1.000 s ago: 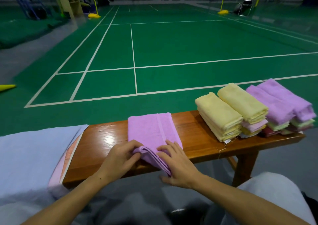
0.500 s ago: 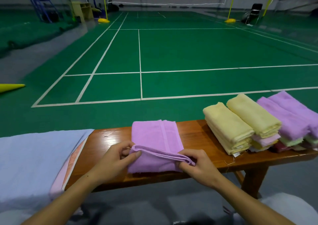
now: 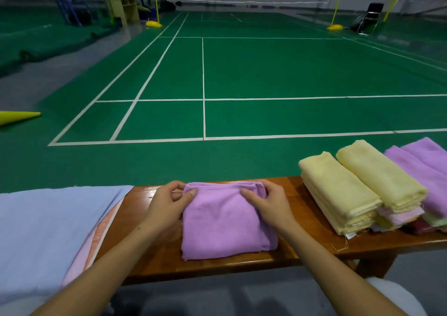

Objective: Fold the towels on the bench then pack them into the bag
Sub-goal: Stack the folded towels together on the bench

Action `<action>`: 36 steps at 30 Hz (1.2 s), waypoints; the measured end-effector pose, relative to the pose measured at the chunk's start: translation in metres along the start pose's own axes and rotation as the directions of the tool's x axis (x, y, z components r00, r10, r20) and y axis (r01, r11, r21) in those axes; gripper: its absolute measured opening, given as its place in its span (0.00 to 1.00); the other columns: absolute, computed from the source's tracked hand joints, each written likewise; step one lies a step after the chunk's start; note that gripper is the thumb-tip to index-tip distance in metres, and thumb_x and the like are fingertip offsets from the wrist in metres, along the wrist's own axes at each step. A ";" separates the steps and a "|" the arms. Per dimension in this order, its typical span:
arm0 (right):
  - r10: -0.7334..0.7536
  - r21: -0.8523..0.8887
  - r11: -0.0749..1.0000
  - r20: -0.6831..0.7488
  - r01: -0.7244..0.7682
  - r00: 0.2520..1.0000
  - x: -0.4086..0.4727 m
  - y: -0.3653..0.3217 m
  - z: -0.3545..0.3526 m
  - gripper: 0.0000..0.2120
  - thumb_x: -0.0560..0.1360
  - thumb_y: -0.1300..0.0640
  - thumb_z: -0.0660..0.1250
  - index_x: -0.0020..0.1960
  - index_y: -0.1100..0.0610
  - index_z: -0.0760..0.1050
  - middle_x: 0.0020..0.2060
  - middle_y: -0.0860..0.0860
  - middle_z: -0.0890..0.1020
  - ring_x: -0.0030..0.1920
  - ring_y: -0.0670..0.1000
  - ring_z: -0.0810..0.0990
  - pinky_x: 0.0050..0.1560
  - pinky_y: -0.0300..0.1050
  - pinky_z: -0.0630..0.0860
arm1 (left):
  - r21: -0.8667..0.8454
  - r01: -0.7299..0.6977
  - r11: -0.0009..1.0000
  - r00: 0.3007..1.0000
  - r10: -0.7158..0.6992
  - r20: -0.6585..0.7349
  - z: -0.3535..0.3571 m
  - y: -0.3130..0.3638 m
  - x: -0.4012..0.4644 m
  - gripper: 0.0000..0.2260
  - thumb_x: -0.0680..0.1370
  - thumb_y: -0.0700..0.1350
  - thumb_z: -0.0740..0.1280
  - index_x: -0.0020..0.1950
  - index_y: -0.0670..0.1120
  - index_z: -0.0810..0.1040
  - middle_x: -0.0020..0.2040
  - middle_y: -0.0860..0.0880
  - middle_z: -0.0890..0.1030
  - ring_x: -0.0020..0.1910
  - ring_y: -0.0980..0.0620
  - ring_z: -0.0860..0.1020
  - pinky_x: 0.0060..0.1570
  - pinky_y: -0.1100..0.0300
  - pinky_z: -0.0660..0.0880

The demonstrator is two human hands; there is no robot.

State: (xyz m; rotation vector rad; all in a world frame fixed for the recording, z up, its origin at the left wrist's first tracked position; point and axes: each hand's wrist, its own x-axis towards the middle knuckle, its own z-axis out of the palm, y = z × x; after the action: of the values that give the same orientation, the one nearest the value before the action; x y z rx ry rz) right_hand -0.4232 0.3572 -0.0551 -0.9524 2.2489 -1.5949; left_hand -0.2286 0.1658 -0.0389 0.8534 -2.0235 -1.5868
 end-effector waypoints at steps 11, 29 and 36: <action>-0.299 -0.370 0.799 0.437 0.473 0.848 -0.021 0.022 0.022 0.19 0.85 0.50 0.61 0.74 0.53 0.74 0.75 0.48 0.73 0.76 0.45 0.67 0.79 0.44 0.63 | 0.716 -0.498 0.489 0.867 0.295 0.402 0.039 -0.048 -0.008 0.28 0.84 0.63 0.50 0.81 0.53 0.66 0.82 0.53 0.63 0.82 0.53 0.58 0.82 0.54 0.51; -0.181 -0.370 0.825 0.543 0.427 0.820 -0.068 0.028 -0.019 0.28 0.79 0.31 0.63 0.74 0.43 0.72 0.77 0.36 0.65 0.78 0.36 0.60 0.77 0.45 0.66 | 0.604 -0.504 0.617 0.855 0.259 0.449 -0.007 -0.044 -0.036 0.29 0.66 0.75 0.73 0.61 0.64 0.74 0.77 0.63 0.69 0.77 0.61 0.65 0.73 0.55 0.67; -0.218 -0.426 0.728 0.599 0.537 0.771 -0.067 0.026 -0.010 0.32 0.77 0.31 0.65 0.76 0.44 0.68 0.80 0.41 0.62 0.79 0.43 0.60 0.75 0.47 0.70 | 0.643 -0.581 0.499 0.811 0.291 0.507 -0.008 -0.050 -0.039 0.11 0.74 0.63 0.68 0.55 0.62 0.78 0.79 0.58 0.68 0.81 0.55 0.61 0.79 0.56 0.57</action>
State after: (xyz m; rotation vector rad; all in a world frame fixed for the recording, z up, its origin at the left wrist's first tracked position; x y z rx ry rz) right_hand -0.3871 0.4112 -0.0866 -1.8709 2.2263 -0.5675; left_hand -0.1856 0.1795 -0.0837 0.2094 -2.9430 -0.5074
